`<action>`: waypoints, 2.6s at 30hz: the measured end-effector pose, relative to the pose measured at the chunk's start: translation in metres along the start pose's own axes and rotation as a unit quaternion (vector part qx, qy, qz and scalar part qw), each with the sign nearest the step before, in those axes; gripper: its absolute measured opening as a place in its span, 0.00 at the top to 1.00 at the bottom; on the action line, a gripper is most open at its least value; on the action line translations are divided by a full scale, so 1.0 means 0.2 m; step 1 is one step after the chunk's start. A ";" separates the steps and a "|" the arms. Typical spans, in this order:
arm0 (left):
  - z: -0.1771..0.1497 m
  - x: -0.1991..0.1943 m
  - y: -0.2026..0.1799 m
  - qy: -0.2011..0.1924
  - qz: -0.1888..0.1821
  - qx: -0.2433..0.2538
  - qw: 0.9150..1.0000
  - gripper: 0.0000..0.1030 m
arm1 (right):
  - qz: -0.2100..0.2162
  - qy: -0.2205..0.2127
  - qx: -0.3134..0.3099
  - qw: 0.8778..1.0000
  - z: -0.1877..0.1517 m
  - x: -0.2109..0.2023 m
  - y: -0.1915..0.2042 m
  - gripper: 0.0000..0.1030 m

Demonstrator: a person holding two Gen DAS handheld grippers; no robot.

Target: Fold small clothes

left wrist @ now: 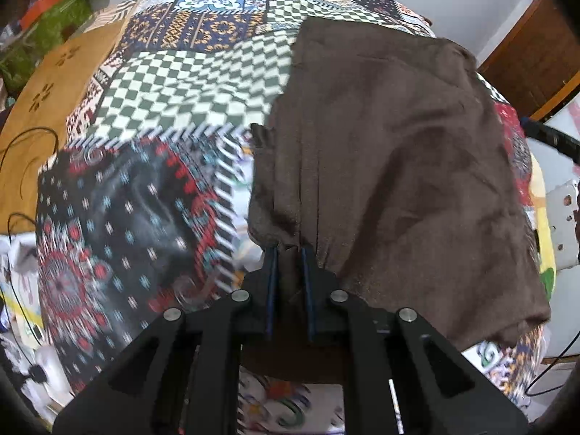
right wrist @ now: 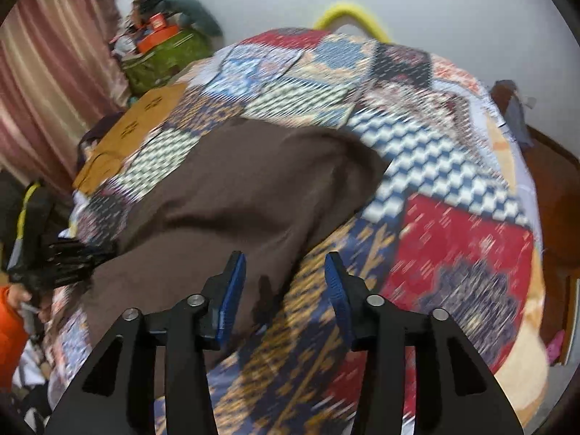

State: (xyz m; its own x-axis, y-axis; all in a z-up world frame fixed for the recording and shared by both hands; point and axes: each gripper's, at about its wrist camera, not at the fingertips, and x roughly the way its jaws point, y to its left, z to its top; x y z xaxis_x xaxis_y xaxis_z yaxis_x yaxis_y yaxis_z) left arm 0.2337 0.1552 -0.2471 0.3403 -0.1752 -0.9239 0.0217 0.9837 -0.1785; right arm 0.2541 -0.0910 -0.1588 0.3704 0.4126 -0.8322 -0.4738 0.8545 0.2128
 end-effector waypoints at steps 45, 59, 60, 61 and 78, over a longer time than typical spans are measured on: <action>0.26 0.07 0.01 -0.016 0.002 -0.069 0.998 0.57 | 0.005 0.026 0.029 0.999 -0.15 0.13 -0.02 0.59; 0.40 0.16 -0.14 -0.026 -0.020 -0.022 0.999 0.78 | 0.004 0.009 0.023 1.000 -0.09 0.20 -0.08 0.95; 0.41 0.16 -0.14 -0.026 -0.019 -0.022 0.999 0.78 | 0.001 0.006 0.028 1.000 -0.08 0.19 -0.09 0.95; 0.43 0.17 -0.15 -0.026 -0.018 -0.022 0.999 0.78 | -0.007 0.002 0.031 1.000 -0.08 0.17 -0.10 0.95; 0.09 -0.21 -0.07 -0.040 0.024 -0.030 0.998 0.56 | -0.001 0.010 0.021 1.000 -0.26 -0.13 0.07 0.57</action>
State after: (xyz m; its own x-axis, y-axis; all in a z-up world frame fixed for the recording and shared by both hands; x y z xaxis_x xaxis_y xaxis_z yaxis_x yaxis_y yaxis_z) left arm 0.2352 0.1495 -0.2001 0.4128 -0.1222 -0.9026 -0.0520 0.9862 -0.1573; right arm 0.1966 -0.1055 -0.1610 0.3557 0.4044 -0.8425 -0.4385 0.8683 0.2317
